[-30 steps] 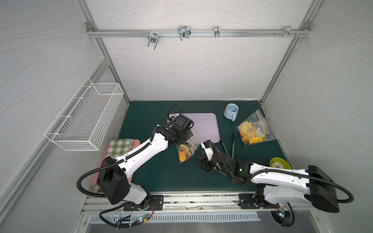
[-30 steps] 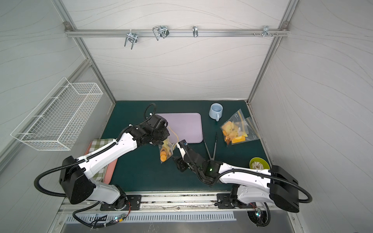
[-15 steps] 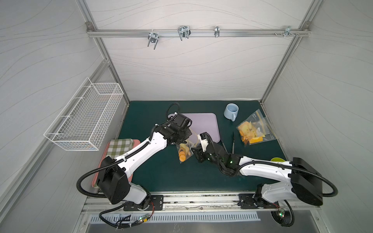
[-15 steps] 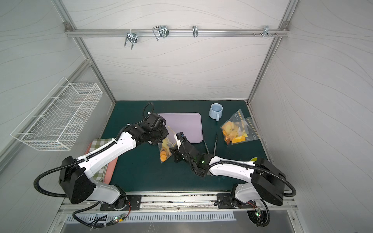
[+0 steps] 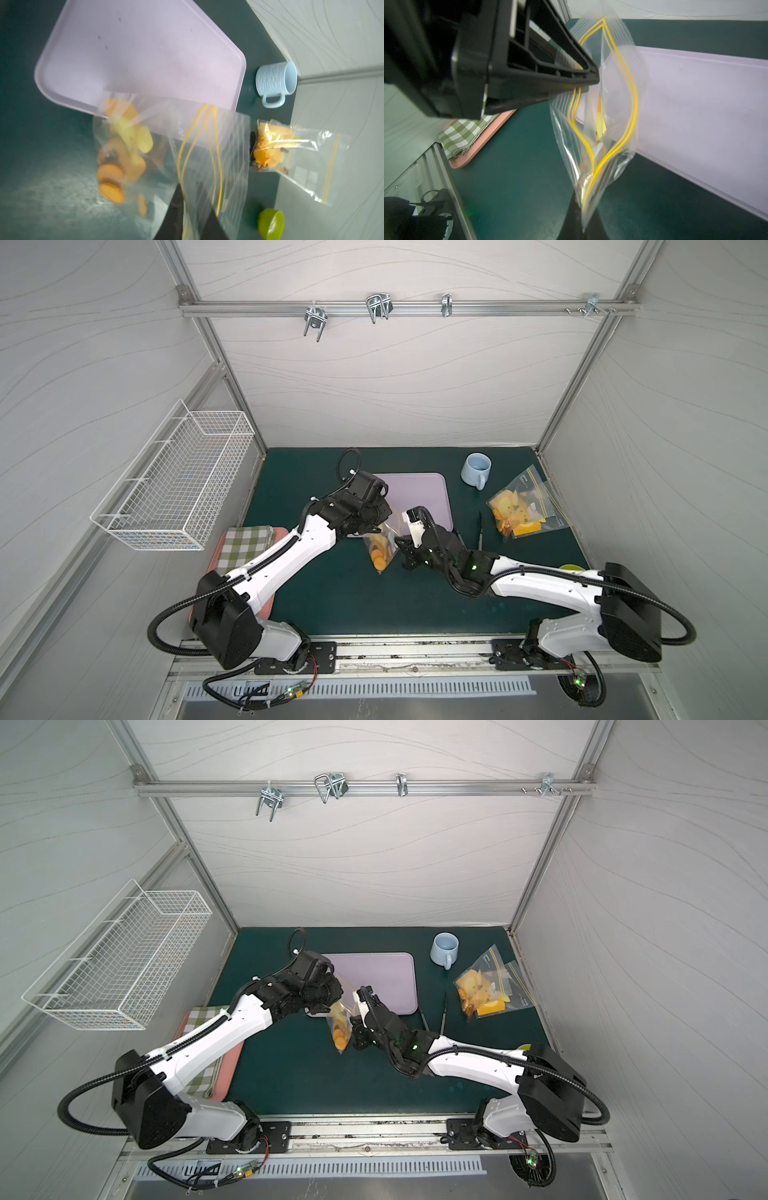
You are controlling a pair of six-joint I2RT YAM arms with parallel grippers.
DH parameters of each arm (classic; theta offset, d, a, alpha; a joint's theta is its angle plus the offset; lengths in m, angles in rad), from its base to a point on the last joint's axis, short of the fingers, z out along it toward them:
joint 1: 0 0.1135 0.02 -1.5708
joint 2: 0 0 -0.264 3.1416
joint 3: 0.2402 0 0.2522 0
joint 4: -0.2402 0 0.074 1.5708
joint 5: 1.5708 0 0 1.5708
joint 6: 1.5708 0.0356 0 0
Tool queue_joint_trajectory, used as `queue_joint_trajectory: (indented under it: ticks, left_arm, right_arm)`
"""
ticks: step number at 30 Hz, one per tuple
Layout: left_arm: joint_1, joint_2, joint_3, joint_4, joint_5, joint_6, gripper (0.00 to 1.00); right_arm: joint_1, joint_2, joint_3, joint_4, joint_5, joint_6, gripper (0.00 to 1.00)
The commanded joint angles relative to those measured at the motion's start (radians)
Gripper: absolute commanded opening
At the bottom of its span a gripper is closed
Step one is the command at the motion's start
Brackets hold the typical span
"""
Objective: Put the cookies into a resealable bag to prevent moisture
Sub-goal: Close the ziploc bag at the center of the board.
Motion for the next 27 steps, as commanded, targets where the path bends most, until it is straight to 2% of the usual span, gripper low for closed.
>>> queue_joint_trajectory:
  ticks: [1, 2, 4, 5, 6, 9, 12, 15, 17, 23, 26, 27]
  left_arm:
    - [0.045, -0.109, 0.004, 0.109, 0.02, 0.138, 0.44]
    - [0.058, -0.135, 0.004, 0.105, 0.018, 0.176, 0.53]
    - [0.082, -0.197, -0.001, 0.08, -0.016, 0.259, 0.84]
    - [0.09, -0.223, -0.002, 0.062, -0.046, 0.287, 0.93]
    - [0.101, -0.254, -0.008, 0.047, -0.06, 0.327, 0.99]
    - [0.122, -0.335, -0.056, 0.081, -0.051, 0.472, 0.99]
    - [0.123, -0.398, -0.103, 0.134, 0.04, 0.632, 0.99]
    - [0.123, -0.441, -0.128, 0.164, 0.144, 0.748, 0.99]
    - [0.125, -0.465, -0.135, 0.177, 0.231, 0.815, 0.97]
    - [0.127, -0.504, -0.116, 0.151, 0.442, 0.931, 0.94]
    - [0.131, -0.53, -0.13, 0.164, 0.529, 0.974, 0.92]
    - [0.132, -0.538, -0.135, 0.171, 0.555, 0.984, 0.94]
  right_arm:
    - [-0.016, -0.096, 0.06, -0.135, -0.094, -0.137, 0.0]
    - [-0.022, -0.112, 0.078, -0.184, -0.116, -0.167, 0.0]
    - [-0.05, -0.15, 0.11, -0.294, -0.185, -0.234, 0.0]
    - [-0.069, -0.165, 0.12, -0.333, -0.224, -0.257, 0.0]
    - [-0.092, -0.183, 0.134, -0.378, -0.266, -0.286, 0.0]
    - [-0.123, -0.22, 0.191, -0.533, -0.295, -0.381, 0.0]
    - [-0.121, -0.254, 0.233, -0.645, -0.299, -0.522, 0.0]
    - [-0.121, -0.269, 0.294, -0.723, -0.191, -0.555, 0.0]
    - [-0.121, -0.281, 0.334, -0.769, -0.177, -0.607, 0.0]
    - [-0.127, -0.301, 0.461, -0.907, -0.157, -0.69, 0.0]
    - [-0.161, -0.281, 0.546, -1.008, -0.226, -0.744, 0.0]
    - [-0.177, -0.275, 0.57, -1.034, -0.245, -0.761, 0.0]
